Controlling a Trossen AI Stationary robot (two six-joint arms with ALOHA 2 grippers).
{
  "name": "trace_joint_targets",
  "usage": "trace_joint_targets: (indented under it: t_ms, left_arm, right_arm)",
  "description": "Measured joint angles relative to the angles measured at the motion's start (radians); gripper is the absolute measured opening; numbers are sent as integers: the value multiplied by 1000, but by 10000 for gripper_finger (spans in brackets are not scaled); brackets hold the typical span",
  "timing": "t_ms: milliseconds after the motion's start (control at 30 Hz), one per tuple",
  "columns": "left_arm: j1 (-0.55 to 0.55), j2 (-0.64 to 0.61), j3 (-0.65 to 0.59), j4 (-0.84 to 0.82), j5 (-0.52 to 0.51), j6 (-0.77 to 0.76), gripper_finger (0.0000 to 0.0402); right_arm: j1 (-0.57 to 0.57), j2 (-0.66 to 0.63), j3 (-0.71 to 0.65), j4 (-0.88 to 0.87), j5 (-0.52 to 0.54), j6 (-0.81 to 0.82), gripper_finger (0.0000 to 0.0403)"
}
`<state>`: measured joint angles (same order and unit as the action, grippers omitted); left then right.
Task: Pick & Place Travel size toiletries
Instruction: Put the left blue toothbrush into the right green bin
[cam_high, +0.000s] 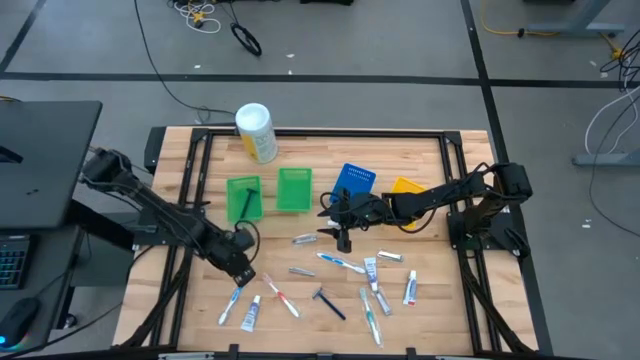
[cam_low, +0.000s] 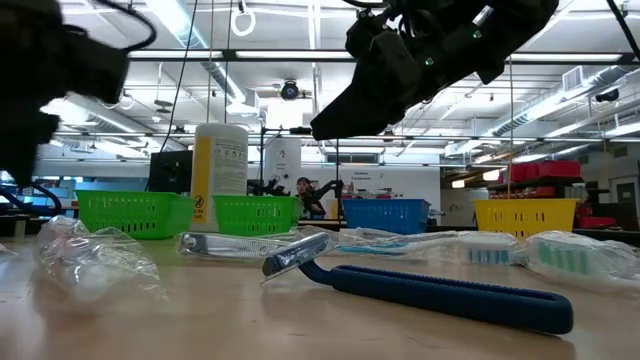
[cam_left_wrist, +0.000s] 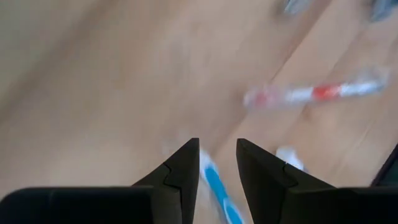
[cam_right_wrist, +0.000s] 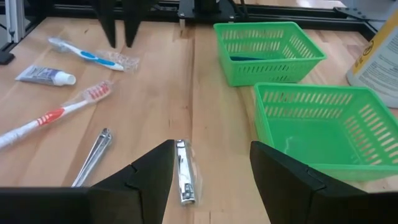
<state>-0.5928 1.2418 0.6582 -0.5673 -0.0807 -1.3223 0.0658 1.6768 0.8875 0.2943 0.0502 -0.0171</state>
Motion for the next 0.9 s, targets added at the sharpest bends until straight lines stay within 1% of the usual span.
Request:
trace_joint_targets:
  t_ms: [133, 333, 500, 767, 900]
  left_arm:
    - [-61, 59, 27, -13, 74, -121, 114]
    - [-122, 152, 128, -125, 95, -294, 114]
    - [-145, 232, 154, -96, 103, -427, 114]
    - [-159, 358, 179, -96, 119, -446, 114]
    - [-159, 379, 180, -96, 101, -451, 114]
  right_arm:
    - [0, 0, 0, -1, 0, -32, 220]
    - [-2, 0, 0, 3, 0, -62, 220]
    - [-7, 0, 0, 3, 0, -61, 220]
    - [-11, 0, 0, 5, 0, -59, 220]
    - [-13, 0, 0, 9, 0, -59, 220]
